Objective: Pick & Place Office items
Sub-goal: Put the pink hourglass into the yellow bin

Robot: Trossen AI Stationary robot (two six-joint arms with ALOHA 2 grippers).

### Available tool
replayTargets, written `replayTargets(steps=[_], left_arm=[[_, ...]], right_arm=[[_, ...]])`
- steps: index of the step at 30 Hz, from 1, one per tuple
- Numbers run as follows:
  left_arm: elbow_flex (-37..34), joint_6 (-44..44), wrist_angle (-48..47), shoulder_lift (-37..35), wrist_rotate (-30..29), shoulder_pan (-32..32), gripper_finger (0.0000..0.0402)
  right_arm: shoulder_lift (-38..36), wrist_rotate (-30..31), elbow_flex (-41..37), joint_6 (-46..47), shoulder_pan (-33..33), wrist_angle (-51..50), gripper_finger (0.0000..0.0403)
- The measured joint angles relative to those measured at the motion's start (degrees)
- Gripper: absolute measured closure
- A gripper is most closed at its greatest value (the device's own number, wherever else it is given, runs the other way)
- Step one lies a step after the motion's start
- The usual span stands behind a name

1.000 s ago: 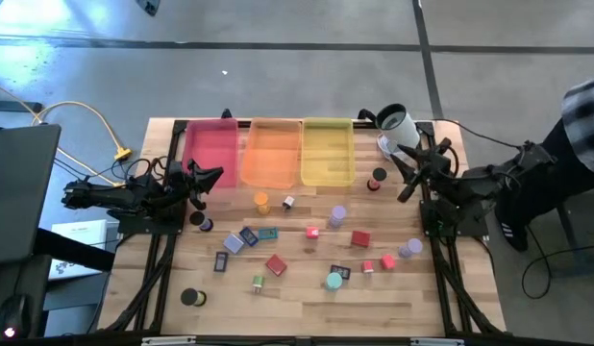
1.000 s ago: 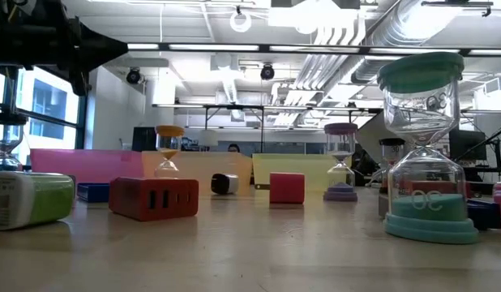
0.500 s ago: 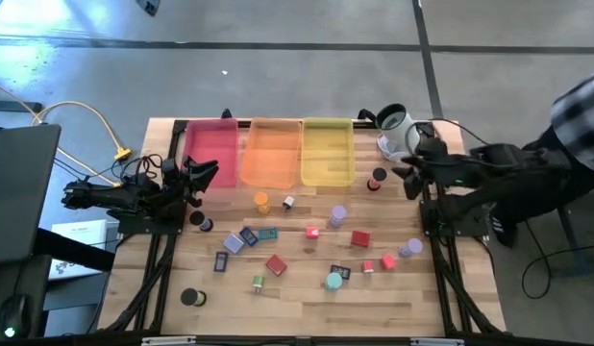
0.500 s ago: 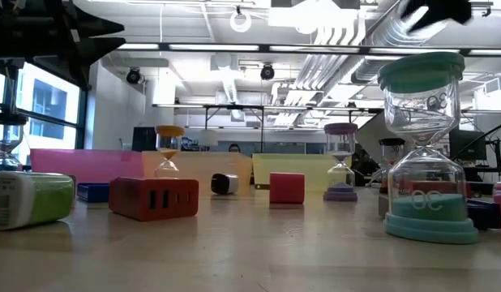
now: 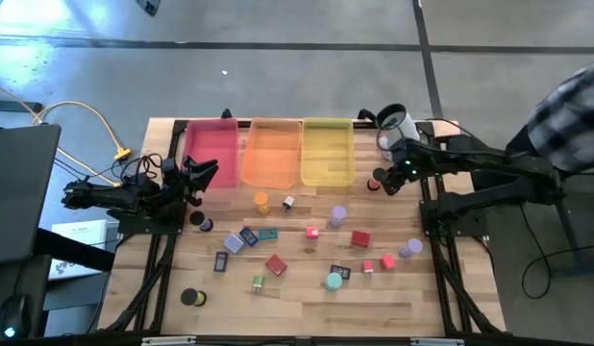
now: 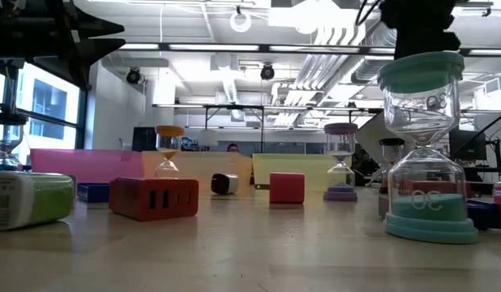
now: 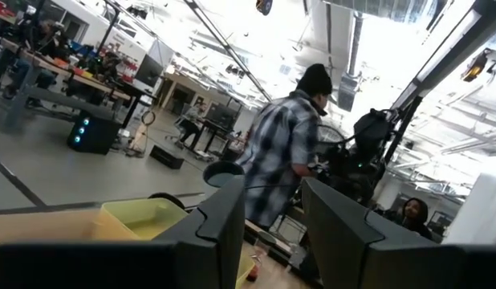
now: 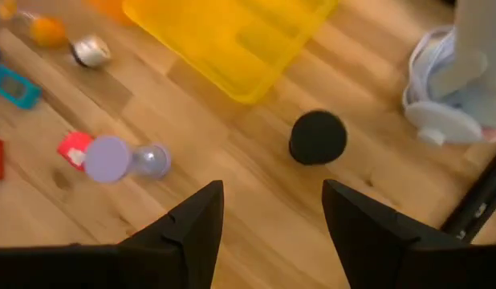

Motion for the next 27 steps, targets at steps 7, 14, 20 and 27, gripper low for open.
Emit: replayTargets(steps=[7,14,20,27], left_arm=[[0.0,-0.79,0.01,0.0,0.03,-0.02,0.0279],[0.0,-0.88,0.22,0.0,0.07,-0.02,0.0279],[0.0,-0.95,0.21,0.0,0.07,-0.02,0.0279],[0.0,-1.01,0.22,0.0,0.09,-0.02,0.0279]], right_arm=[[5.74,-0.1,0.0,-4.1,-2.93,-1.47,0.0201],[7.6,-0.09,0.0,-4.75,-2.88,-1.61,0.0201],[7.6,-0.54,0.0,-4.72,-2.79,-1.64,0.0201],[7.6,0.34,0.0,-4.61,-3.09,-2.98,0.0182]])
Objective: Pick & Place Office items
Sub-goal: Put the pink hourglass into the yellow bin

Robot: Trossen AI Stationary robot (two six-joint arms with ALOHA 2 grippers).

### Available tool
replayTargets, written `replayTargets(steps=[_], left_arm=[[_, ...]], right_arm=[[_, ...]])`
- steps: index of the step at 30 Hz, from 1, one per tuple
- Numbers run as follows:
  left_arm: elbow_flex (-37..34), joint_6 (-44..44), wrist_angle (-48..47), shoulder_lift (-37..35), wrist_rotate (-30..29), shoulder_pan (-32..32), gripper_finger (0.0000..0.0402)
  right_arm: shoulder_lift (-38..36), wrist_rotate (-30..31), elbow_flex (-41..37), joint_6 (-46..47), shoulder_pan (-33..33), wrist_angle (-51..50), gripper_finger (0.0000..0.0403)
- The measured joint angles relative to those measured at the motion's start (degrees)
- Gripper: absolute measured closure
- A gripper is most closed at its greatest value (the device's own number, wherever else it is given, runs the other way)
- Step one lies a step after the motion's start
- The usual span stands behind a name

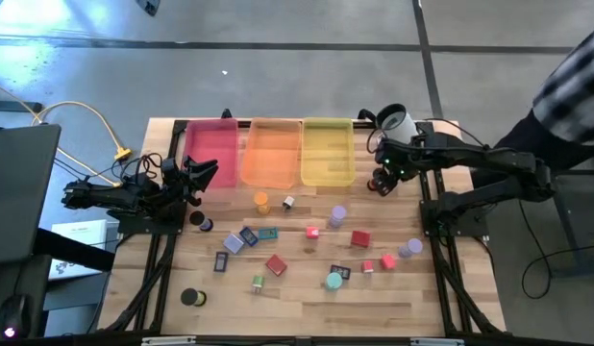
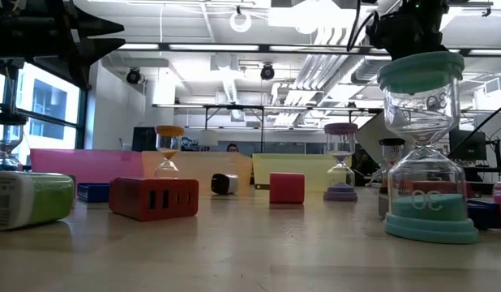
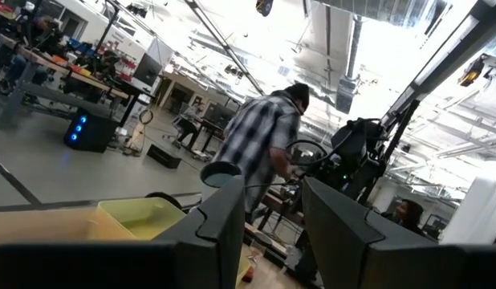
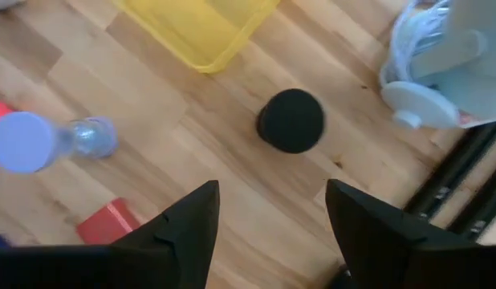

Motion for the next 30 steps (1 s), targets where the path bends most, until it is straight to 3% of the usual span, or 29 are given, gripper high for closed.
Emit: replayTargets(steps=[9,23,30], left_arm=[[0.0,0.0,0.0,0.0,0.01,-0.02,0.0279],[0.0,0.06,-0.02,0.0,0.0,0.0,0.0279],[0.0,0.09,-0.02,0.0,0.0,0.0,0.0279]], right_arm=[[0.15,-0.28,0.0,-3.01,-1.31,-0.09,0.0171],[3.78,3.67,0.0,-5.09,-1.31,0.38,0.0074],[3.78,7.08,0.0,-8.28,-1.27,2.32,0.006]])
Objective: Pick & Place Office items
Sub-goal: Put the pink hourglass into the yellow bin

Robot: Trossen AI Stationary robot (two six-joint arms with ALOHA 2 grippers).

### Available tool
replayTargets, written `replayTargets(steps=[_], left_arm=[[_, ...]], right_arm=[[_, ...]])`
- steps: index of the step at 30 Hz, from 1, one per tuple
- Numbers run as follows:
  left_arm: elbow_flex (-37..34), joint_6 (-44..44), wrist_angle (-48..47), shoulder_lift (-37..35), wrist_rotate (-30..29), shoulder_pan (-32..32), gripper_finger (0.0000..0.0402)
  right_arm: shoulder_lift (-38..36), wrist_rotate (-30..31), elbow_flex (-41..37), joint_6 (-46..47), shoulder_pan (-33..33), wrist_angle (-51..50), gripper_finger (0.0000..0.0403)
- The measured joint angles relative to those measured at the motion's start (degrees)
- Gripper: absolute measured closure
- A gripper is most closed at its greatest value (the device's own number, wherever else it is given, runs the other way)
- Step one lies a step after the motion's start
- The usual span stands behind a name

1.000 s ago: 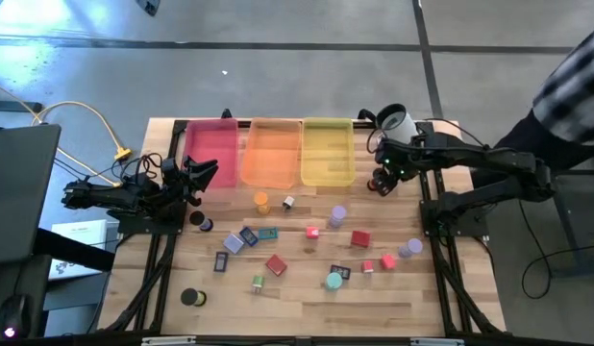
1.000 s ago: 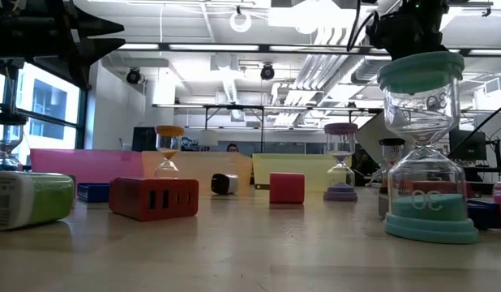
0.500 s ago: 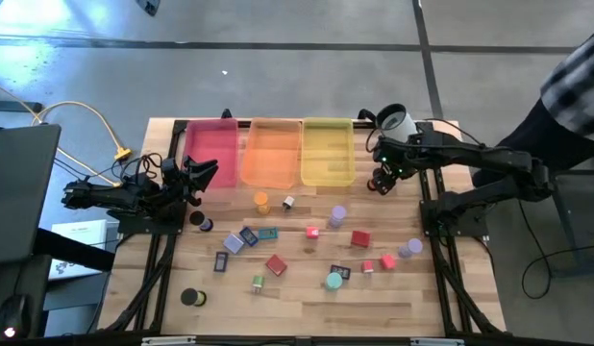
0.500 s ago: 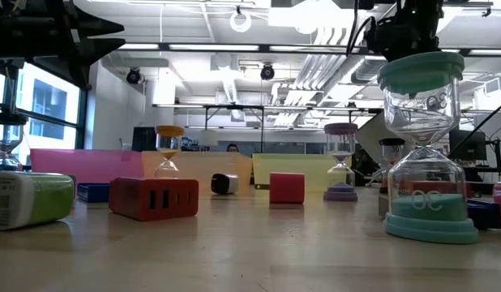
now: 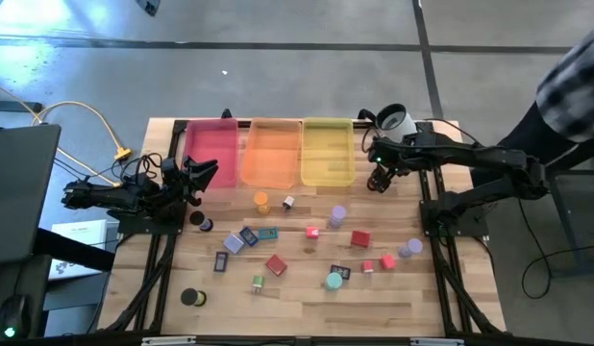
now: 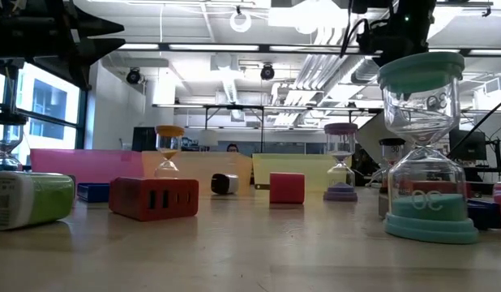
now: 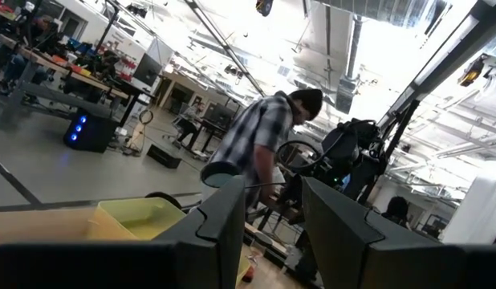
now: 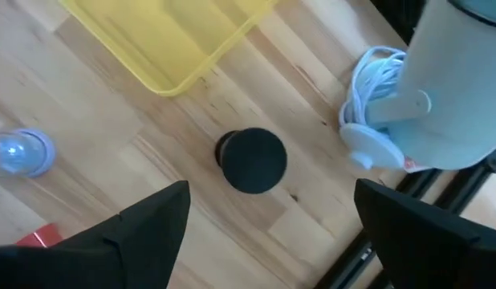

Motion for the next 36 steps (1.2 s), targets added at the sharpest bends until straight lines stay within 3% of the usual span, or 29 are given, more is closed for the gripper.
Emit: replayTargets(steps=[15,36], left_arm=[[0.0,0.29,0.0,0.0,0.0,0.0,0.0279],[0.01,0.55,0.0,0.0,0.0,0.0,0.0279]], right_arm=[[2.84,-7.31,-3.42,-0.54,-2.83,3.81,0.006],[6.62,-8.59,-10.15,-3.86,-8.03,13.11,0.006]])
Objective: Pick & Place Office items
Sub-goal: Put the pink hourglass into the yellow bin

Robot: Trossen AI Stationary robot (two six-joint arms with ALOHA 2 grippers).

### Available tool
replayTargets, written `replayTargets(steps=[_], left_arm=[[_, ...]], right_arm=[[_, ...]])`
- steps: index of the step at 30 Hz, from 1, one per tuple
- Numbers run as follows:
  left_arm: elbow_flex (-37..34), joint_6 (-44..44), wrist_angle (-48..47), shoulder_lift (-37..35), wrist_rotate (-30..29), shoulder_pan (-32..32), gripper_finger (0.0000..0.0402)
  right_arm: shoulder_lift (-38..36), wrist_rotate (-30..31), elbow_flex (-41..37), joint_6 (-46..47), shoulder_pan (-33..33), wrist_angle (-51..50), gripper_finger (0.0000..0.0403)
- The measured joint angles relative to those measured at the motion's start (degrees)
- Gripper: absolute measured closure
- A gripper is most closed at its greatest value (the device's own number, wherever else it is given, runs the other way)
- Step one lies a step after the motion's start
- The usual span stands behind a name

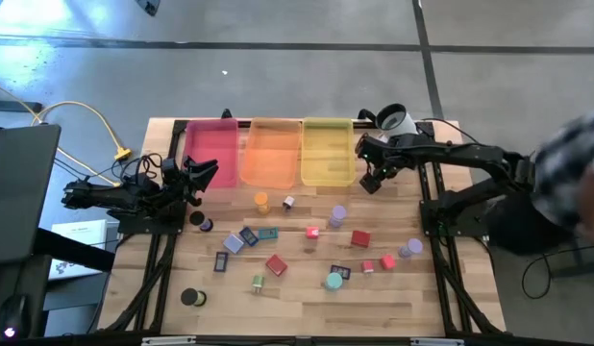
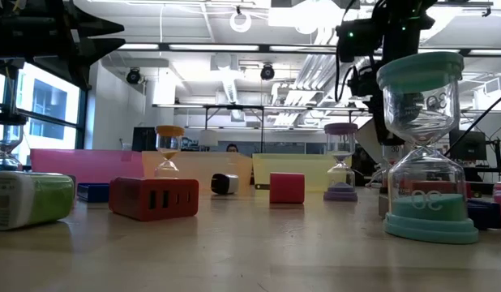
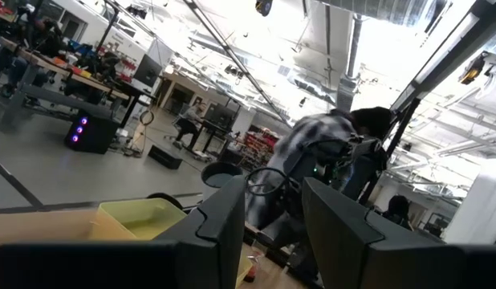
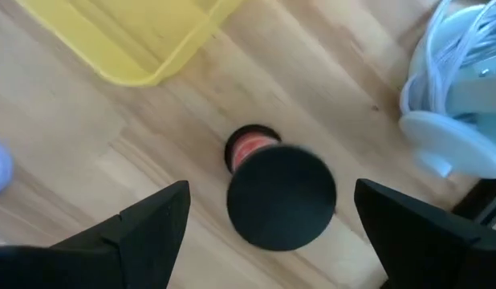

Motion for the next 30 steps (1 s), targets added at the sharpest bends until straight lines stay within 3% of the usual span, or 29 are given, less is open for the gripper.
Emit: replayTargets(steps=[20,30], left_arm=[[0.01,0.01,-0.02,0.0,0.0,0.0,0.0279],[0.02,0.02,-0.02,-0.02,0.0,0.0,0.0279]], right_arm=[[-0.02,-2.14,-6.75,-1.45,-2.63,8.3,0.0064],[-0.02,-5.08,-6.83,-3.1,-4.94,10.36,0.0147]])
